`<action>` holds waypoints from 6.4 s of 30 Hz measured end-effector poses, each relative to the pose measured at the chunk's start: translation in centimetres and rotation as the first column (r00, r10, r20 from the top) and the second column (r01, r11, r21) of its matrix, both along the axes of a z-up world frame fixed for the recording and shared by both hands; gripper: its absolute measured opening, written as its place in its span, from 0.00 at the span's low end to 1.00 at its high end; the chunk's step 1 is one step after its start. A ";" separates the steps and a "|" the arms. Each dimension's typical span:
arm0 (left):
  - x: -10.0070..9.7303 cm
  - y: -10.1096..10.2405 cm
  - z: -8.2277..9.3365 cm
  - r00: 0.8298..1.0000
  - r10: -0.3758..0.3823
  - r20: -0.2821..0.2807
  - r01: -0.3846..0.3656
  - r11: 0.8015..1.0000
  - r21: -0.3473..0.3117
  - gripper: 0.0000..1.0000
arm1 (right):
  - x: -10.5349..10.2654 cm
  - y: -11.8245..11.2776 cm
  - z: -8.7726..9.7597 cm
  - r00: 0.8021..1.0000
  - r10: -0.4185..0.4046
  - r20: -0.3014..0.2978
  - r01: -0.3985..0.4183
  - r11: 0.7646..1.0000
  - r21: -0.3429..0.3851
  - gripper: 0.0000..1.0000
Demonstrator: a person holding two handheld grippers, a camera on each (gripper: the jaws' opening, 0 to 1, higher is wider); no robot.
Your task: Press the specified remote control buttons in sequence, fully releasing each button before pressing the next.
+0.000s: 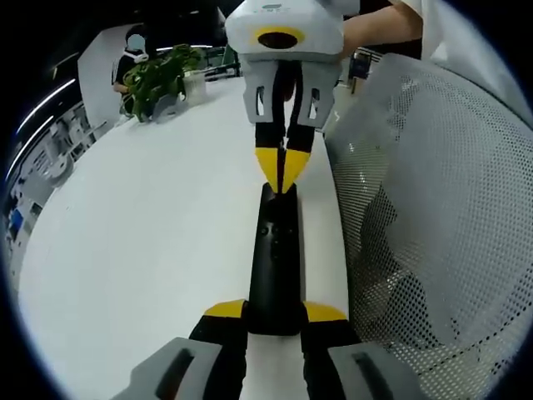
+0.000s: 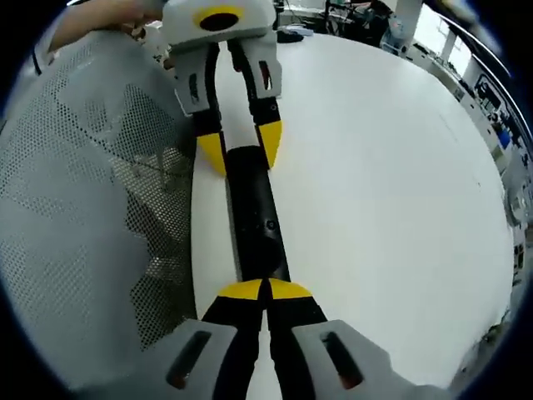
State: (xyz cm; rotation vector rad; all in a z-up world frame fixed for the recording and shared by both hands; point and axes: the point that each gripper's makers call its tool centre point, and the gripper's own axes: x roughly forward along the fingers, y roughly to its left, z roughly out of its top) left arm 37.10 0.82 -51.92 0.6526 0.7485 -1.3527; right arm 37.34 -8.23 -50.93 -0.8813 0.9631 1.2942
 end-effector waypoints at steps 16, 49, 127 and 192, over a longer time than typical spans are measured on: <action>-0.1 0.0 0.1 1.000 -0.006 -0.003 0.006 1.000 -0.013 0.24 | 0.0 0.3 -0.3 0.990 0.137 0.037 -0.129 0.979 -0.159 0.00; 0.1 0.0 0.0 1.000 -0.016 -0.006 0.016 1.000 -0.018 0.24 | -0.2 1.3 -0.1 0.949 0.297 0.109 -0.289 0.954 -0.086 0.00; 0.0 0.0 0.1 1.000 -0.020 -0.007 0.020 0.999 -0.028 0.24 | -0.4 3.5 0.0 0.978 0.187 0.092 -0.190 0.981 0.023 0.00; 0.0 0.0 0.1 1.000 -0.018 -0.014 0.017 0.999 -0.035 0.24 | -0.3 2.8 0.0 0.996 0.092 -0.021 -0.091 0.995 0.049 0.08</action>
